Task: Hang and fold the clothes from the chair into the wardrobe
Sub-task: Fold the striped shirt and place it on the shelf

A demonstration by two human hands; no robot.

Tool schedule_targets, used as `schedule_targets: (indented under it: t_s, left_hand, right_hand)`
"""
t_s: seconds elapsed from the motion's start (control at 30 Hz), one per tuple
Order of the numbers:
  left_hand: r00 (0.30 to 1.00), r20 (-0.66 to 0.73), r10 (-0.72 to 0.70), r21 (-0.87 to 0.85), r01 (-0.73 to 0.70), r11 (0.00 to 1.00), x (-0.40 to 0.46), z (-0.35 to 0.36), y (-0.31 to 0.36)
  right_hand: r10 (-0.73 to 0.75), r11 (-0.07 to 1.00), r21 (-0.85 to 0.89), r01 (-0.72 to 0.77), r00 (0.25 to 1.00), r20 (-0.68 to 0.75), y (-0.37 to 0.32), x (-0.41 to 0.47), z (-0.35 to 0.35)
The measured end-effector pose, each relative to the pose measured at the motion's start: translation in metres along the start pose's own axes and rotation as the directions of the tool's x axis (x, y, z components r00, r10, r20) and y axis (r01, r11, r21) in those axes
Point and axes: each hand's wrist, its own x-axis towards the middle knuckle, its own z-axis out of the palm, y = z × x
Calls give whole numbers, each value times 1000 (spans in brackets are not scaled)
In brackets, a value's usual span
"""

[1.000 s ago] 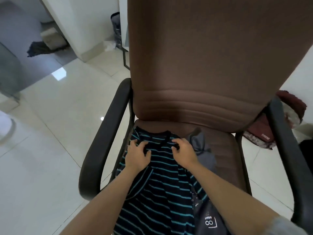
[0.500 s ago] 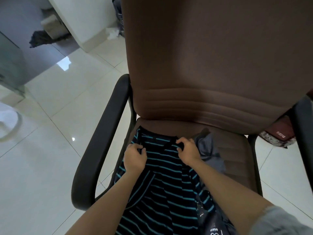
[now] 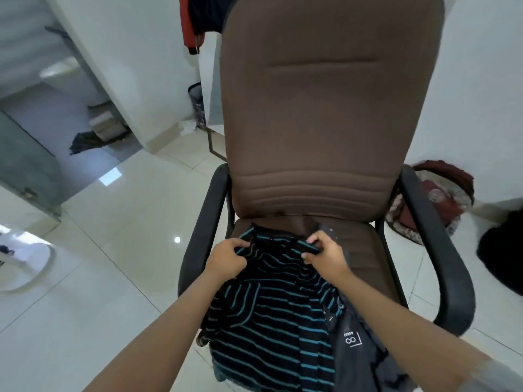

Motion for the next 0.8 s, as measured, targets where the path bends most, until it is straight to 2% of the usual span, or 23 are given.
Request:
schedule_targets:
  t_s: [0.07, 0.17, 0.23, 0.33, 0.43, 0.5, 0.57, 0.67, 0.73, 0.8]
  left_hand:
    - [992, -105, 64, -63, -71, 995, -37, -14, 7]
    - [946, -273, 173, -91, -204, 975, -93, -32, 15]
    - [914, -339, 221, -101, -269, 958, -126, -44, 22]
    - [883, -401, 243, -137, -320, 937, -170, -64, 38]
    - [861, -427, 275, -132, -360, 923, -208, -84, 62]
    - [855, -423, 301, -127, -385, 914, -231, -97, 81]
    - [844, -424, 330, -112, -411, 905, -254, -113, 103]
    - [815, -445, 372, -106, -460, 882, -286, -137, 131]
    - [802, -436, 409, -145, -511, 847, -307, -150, 149]
    - [806, -400, 435, -164, -530, 832, -322, -162, 164]
  right_hand:
    - [-80, 994, 75, 86, 993, -82, -18, -43, -9]
    - [-194, 974, 81, 209, 967, -164, -46, -107, -23]
    - [-265, 963, -8, 269, 946, -188, -66, -148, -37]
    - [-328, 933, -206, 295, 933, -148, -93, -196, -65]
    - [-362, 869, -398, 293, 926, -111, -118, -233, -95]
    - [-380, 851, -438, 292, 916, -127, -130, -256, -116]
    - [-341, 897, -356, 262, 923, -178, -143, -277, -137]
    - [-145, 982, -155, 109, 960, -240, -164, -300, -168]
    - [-62, 996, -84, 43, 969, -239, -176, -312, -189]
    - [-49, 999, 0, 51, 971, -232, -188, -320, -208]
